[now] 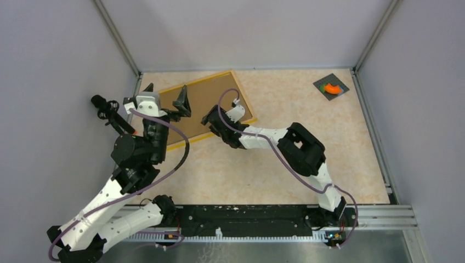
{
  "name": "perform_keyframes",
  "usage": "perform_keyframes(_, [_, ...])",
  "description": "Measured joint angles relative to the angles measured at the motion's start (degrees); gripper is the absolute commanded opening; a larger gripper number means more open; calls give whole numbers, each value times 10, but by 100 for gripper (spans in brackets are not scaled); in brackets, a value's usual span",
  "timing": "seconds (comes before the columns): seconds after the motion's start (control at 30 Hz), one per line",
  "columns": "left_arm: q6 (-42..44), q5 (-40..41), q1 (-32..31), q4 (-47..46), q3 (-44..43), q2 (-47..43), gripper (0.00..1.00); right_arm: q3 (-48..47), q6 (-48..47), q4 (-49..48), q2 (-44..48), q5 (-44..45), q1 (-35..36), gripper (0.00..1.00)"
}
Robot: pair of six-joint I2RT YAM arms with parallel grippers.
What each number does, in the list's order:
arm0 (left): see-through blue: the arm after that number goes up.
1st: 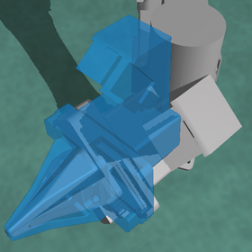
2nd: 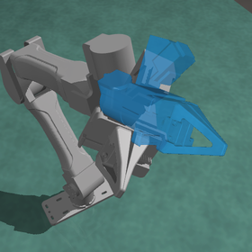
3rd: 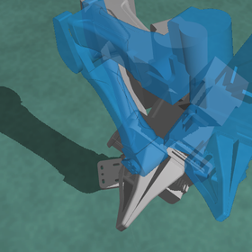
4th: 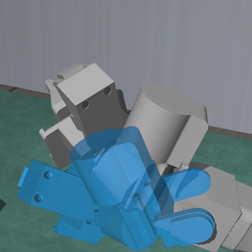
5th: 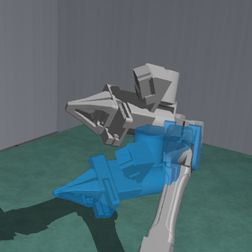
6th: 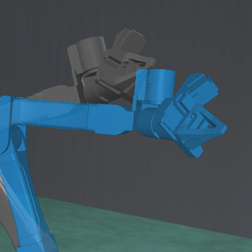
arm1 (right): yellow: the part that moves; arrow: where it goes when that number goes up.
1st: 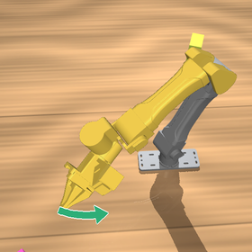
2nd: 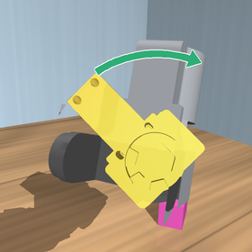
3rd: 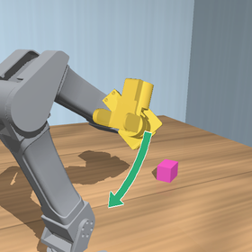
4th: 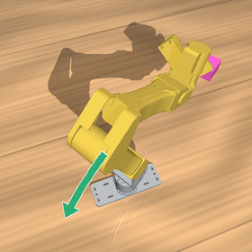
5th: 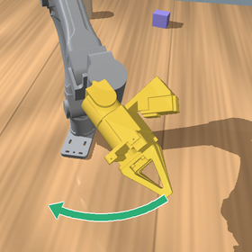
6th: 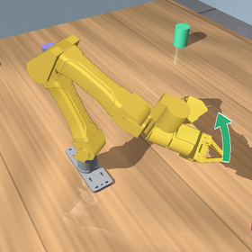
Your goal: Put the photo into the frame
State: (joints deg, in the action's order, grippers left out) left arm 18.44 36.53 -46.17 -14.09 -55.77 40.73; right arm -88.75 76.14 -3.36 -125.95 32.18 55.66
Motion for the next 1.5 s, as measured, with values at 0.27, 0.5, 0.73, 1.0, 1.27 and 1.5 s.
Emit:
perform_keyframes(0.27, [-6,-11,0,8,0,8,99,68,-138,40,86,-143,-24,88])
perform_keyframes(0.5, [-13,-16,0,21,0,15,99,83,-143,58,98,-171,-29,65])
perform_keyframes(0.73, [-17,-19,0,22,0,25,99,81,-71,59,70,-165,-29,53])
perform_keyframes(1.0, [-18,-24,0,23,0,29,99,37,-18,91,24,-136,-30,43])
perform_keyframes(1.27, [-18,-24,0,23,0,28,99,-41,-13,183,-13,-104,-25,40])
perform_keyframes(1.5, [-19,-24,0,23,0,18,99,-81,-35,220,-32,-65,-19,51])
